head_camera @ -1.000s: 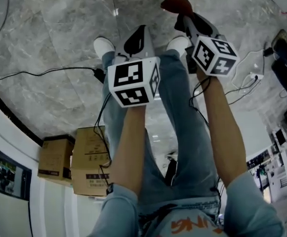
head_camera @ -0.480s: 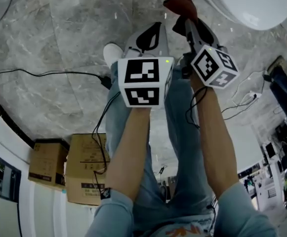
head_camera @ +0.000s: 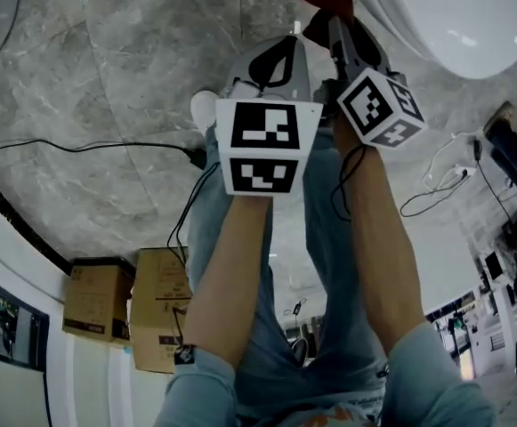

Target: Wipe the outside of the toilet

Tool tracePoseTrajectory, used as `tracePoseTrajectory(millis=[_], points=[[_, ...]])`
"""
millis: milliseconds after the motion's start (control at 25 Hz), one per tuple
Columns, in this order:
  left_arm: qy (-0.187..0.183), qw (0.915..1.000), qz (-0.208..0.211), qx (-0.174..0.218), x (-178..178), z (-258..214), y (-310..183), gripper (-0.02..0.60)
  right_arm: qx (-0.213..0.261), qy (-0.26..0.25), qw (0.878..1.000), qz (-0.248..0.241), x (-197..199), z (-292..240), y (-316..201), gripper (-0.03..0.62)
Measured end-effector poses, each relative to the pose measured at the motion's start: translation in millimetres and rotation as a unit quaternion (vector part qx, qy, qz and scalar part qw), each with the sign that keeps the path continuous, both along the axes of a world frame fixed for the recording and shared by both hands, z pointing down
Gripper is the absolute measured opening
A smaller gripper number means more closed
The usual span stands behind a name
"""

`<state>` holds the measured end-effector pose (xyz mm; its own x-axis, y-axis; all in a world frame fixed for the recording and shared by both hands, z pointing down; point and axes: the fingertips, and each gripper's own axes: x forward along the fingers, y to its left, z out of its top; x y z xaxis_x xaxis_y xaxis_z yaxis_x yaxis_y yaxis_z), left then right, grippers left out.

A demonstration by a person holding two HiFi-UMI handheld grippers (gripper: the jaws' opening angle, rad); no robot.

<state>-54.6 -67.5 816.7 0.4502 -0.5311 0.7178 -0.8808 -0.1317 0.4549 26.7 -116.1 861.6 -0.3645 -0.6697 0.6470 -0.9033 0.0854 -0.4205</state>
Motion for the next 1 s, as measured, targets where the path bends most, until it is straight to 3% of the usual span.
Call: tracePoseTrajectory(millis=[440,1000], points=[[-0.014,0.9998,0.017,-0.005,2,10,-15,-0.002,0.011,0.004,0.999,0.03,22,4,-23,0.064],[-0.025,0.9983,0.052,-0.009,49,17,-17,-0.002,0.014,0.026,0.998,0.052,94,-7,-30,0.064]])
